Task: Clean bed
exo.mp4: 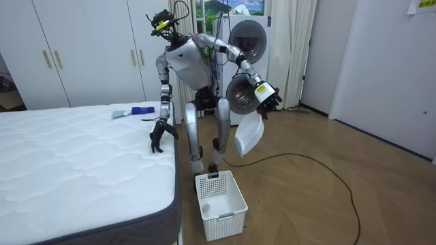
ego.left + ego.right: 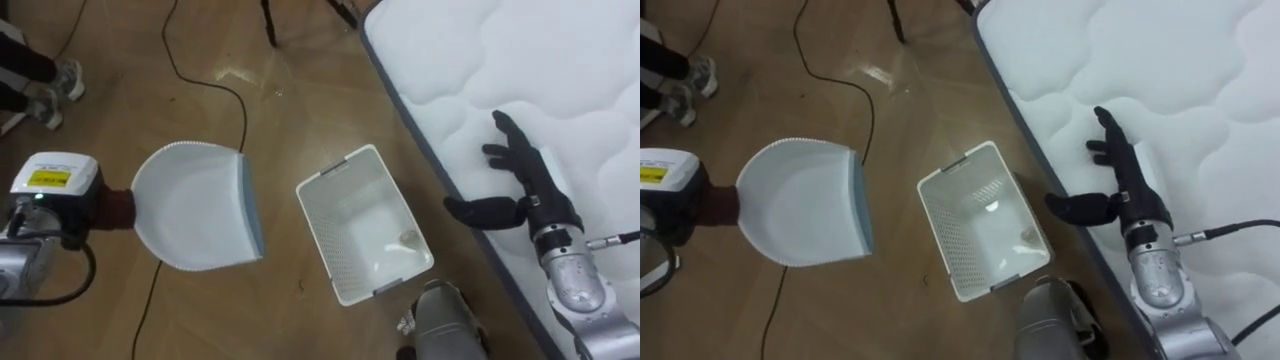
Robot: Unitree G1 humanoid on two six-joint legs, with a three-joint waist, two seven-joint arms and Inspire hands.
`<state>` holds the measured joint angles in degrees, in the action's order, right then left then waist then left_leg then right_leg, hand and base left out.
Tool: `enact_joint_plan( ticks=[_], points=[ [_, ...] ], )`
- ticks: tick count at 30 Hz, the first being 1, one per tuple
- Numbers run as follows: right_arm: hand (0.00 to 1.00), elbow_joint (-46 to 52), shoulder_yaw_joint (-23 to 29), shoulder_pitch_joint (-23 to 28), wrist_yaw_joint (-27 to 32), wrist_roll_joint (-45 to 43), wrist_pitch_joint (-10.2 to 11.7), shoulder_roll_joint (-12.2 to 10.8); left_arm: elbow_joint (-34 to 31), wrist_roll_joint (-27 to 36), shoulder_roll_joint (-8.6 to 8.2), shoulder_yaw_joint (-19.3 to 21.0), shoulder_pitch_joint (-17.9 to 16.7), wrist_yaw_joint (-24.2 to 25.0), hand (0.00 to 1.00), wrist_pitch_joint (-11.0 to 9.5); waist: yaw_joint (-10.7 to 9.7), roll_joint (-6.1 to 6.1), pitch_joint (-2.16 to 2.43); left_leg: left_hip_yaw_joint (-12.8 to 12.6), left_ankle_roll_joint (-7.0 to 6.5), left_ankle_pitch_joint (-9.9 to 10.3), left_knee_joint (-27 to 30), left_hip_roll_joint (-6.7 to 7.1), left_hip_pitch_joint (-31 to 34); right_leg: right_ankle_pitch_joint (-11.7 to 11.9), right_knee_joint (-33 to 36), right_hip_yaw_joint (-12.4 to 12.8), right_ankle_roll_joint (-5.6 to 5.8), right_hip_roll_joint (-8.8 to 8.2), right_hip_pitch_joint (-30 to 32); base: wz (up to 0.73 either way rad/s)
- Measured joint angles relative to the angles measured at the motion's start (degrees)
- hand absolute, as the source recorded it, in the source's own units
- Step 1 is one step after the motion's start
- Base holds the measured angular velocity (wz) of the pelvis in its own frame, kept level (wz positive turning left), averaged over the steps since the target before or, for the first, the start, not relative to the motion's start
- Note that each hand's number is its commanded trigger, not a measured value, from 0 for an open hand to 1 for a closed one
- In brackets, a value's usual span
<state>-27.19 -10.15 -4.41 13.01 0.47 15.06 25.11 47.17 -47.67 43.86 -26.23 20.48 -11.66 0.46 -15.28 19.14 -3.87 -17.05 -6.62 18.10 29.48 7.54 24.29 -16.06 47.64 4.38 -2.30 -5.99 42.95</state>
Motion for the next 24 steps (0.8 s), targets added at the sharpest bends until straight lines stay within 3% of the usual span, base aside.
enact_joint_plan(
  ticks=[1, 4, 6, 7, 9, 12, 14, 16, 18, 22, 24],
  points=[
    [0.0, -0.4, -0.1, -0.1, 0.0, 0.5, 0.2, 0.0, 0.0, 0.0, 0.0, 0.0, 0.0, -0.1, 1.0, 0.0, 0.0, -0.2, 0.02, 0.0, 0.0, 0.0, 0.1, -0.03, 0.0, 0.0, 0.0, 0.0, 0.01, 0.02, 0.0, 0.0],
    [0.0, -0.9, -1.2, 0.0, 0.1, 1.7, 0.3, -0.1, -2.1, 3.6, -0.06, 0.2, -1.2, -0.4, 1.0, -0.1, 0.4, -2.55, 0.07, 0.3, 0.0, 0.0, 0.7, -0.05, -0.4, 0.0, 0.1, 0.0, -0.06, 0.1, -0.6, -0.01],
    [0.0, -2.4, -1.9, 0.8, 0.1, 1.7, 0.2, -0.3, -5.0, 5.2, -0.53, 0.5, -2.9, -0.9, 1.0, -0.8, 1.6, -4.64, 0.25, 0.7, 0.68, 0.5, 2.0, -1.34, -0.8, 0.1, -1.1, 0.1, -0.09, 1.76, -2.0, -0.12],
    [0.0, -2.7, -2.0, 0.8, 0.1, 1.5, 0.2, -0.4, -5.6, 5.3, -0.91, 0.7, -3.4, -1.0, 1.0, -0.9, 1.9, -4.92, 0.3, 0.8, 0.79, 0.7, 2.1, -1.84, -0.9, 0.5, -1.8, 0.1, -0.14, 2.34, -2.5, -0.29],
    [0.0, -3.7, -2.1, 1.4, 0.0, 1.4, -0.2, -0.9, -7.8, 5.8, -3.49, 3.8, -7.2, -1.7, 1.0, -1.6, 4.4, -6.48, 0.73, 3.0, 1.24, 1.0, 1.7, -2.78, -2.0, 2.0, -4.6, 0.8, -0.52, 4.73, -4.4, -0.51],
    [0.0, -4.5, -0.9, 3.2, 0.8, 1.0, -0.4, -1.2, -10.9, 7.7, -5.66, 8.0, -12.4, -2.0, 1.0, -4.4, 5.9, -7.79, 1.47, 5.0, 1.7, 1.2, 1.3, -3.99, -3.1, 3.7, -8.1, 1.0, -0.74, 6.79, -6.7, -0.37],
    [0.0, -4.8, 0.4, 4.8, 1.5, 1.3, -1.0, -1.6, -12.0, 9.5, -7.49, 9.8, -14.0, -2.8, 1.0, -4.9, 6.6, -8.98, 2.03, 5.0, 1.71, 1.2, 0.7, -4.32, -4.3, 4.1, -9.1, 1.0, -0.73, 7.22, -8.0, -0.16],
    [0.0, -5.2, 1.6, 6.4, 2.9, 1.5, -1.5, -2.5, -14.7, 11.3, -10.46, 13.0, -15.9, -3.2, 1.0, -5.3, 7.7, -11.29, 2.4, 4.9, 1.79, 1.3, 0.3, -4.38, -6.5, 4.2, -9.6, 1.5, -0.74, 7.54, -9.9, -0.25],
    [0.0, -5.2, 2.7, 7.4, 3.2, 1.9, -1.5, -3.2, -15.9, 12.2, -12.17, 14.4, -16.3, -3.5, 1.0, -6.3, 8.0, -12.11, 2.48, 5.1, 2.01, 1.6, -0.4, -5.09, -8.3, 4.8, -11.5, 1.7, -0.56, 8.51, -12.2, -0.18],
    [0.0, -2.0, 4.7, 10.2, 3.4, 2.0, -2.2, -5.3, -21.3, 13.1, -14.96, 17.0, -19.8, -3.8, 1.0, -7.1, 7.6, -13.98, 3.22, 4.3, 1.85, 2.1, -2.3, -5.9, -11.6, 5.8, -13.9, 2.0, -0.48, 9.59, -15.7, -0.24],
    [0.0, -0.6, 4.4, 11.2, 3.5, 2.5, -2.7, -5.5, -22.6, 14.0, -17.18, 17.1, -21.4, -4.3, 1.0, -8.8, 8.6, -15.2, 3.24, 1.6, 1.8, 2.2, -3.3, -6.33, -14.3, 7.5, -16.3, 2.4, -0.49, 11.01, -17.8, -0.64]
  ],
)
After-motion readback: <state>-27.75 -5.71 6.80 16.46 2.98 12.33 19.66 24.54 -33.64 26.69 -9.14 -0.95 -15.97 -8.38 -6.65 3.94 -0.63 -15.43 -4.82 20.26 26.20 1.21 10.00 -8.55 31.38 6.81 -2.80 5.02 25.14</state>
